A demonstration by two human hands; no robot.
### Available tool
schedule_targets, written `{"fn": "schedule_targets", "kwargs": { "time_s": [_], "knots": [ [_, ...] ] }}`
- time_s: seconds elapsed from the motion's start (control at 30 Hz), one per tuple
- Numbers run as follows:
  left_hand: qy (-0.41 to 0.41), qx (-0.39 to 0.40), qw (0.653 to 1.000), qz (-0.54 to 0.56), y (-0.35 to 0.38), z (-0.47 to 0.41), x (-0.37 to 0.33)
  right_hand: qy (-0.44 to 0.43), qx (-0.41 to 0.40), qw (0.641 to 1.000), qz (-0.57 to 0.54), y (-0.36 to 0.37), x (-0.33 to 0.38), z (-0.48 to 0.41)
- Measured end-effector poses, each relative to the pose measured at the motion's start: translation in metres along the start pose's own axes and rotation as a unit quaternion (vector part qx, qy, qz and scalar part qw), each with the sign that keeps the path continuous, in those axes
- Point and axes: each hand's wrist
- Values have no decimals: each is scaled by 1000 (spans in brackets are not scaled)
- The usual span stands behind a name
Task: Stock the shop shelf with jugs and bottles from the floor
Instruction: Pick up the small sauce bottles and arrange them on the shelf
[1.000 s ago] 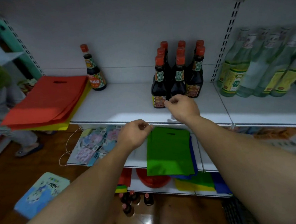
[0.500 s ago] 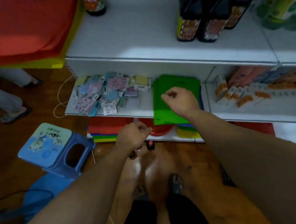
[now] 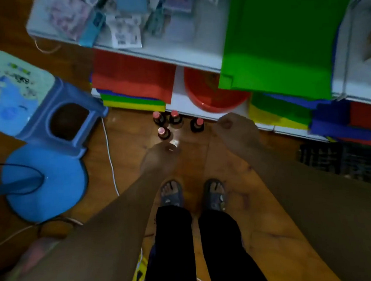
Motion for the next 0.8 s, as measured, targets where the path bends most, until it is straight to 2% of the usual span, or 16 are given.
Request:
{"fn": "schedule_targets", "kwargs": {
  "time_s": [0.13, 0.33, 0.47, 0.63, 0.8],
  "knots": [
    [-25, -30, 998, 46, 25, -54, 43, 15, 35, 999, 2, 76, -15, -41],
    [-69, -101, 986, 112, 54, -137, 91, 46, 25, 999, -2, 166, -37, -100],
    [-66, -141, 974, 166, 68, -188, 113, 68, 5, 998, -11, 213, -46, -140],
    [-12, -175, 960, 219, 84, -236, 127, 86, -32, 995, -34, 257, -61, -182],
    [39, -202, 952, 227, 98, -256, 132, 73, -68, 993, -64, 279, -68, -202]
  ]
}}
Point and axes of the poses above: each hand's wrist, its own z-axis away from the middle knuckle, its own y-axis out of the palm, x = y × z, and after that the axes turned 13 degrees about z, right-handed
